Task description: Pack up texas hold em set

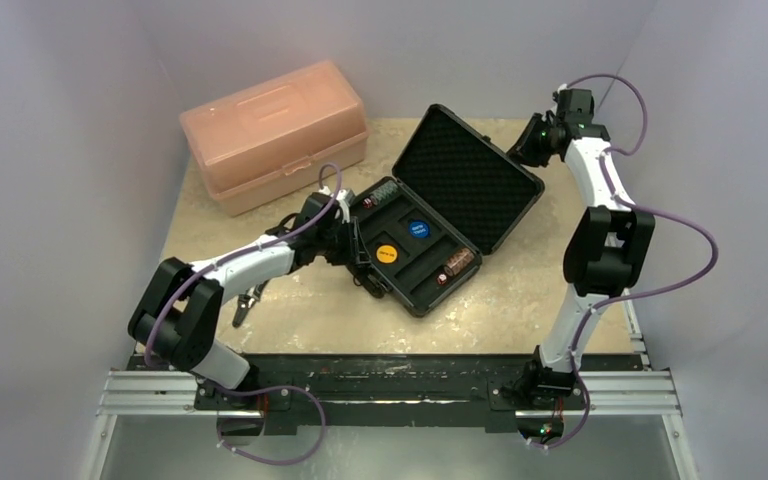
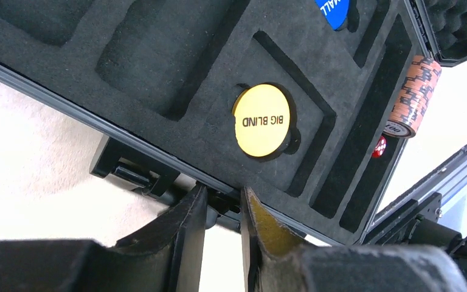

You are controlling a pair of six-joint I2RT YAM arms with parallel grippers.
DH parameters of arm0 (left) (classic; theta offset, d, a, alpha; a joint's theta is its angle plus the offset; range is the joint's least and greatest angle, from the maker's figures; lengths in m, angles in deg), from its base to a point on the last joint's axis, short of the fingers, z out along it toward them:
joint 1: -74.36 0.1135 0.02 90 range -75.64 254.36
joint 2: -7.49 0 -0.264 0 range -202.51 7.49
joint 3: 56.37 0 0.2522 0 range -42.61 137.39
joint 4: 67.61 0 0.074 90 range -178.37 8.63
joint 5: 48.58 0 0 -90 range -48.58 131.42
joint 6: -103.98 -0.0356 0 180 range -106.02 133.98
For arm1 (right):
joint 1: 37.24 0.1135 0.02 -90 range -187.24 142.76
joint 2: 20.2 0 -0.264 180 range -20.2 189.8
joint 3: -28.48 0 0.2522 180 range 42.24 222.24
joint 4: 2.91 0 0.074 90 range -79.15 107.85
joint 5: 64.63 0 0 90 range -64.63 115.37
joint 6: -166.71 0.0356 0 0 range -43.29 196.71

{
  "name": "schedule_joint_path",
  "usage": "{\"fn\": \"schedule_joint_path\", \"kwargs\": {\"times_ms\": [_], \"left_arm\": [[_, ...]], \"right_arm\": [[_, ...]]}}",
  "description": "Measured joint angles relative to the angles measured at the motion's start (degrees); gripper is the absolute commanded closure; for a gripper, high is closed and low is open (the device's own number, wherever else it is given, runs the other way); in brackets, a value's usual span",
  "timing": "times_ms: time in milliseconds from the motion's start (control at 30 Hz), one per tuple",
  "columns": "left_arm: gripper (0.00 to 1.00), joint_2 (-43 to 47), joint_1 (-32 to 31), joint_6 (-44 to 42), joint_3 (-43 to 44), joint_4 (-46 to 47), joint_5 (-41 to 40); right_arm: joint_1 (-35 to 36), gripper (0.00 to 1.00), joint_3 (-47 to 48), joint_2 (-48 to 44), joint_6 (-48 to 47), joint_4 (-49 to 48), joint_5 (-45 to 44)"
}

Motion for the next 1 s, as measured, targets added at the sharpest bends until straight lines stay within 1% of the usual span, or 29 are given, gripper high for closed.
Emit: {"fn": "schedule_joint_path", "kwargs": {"times_ms": [167,367,700,1000], "left_arm": [[0.79,-4.2,0.3,0.2,1.3,1.5,0.8],[0.8,-5.6,0.5,0.6,2.3,2.4,1.9],[0.8,-5.7,0.5,0.7,2.3,2.6,2.1],[0.8,-5.2,0.1,0.6,2.3,2.4,1.4]], "right_arm": [[0.2,0.75,-2.0,-3.0,0.0,-2.1,2.3],[0.5,0.76,-2.9,-4.5,0.1,-3.5,4.1],[1.3,0.76,-5.2,-5.4,0.3,-4.3,5.9],[4.9,0.76,-7.2,-5.8,0.3,-1.7,7.3]]}}
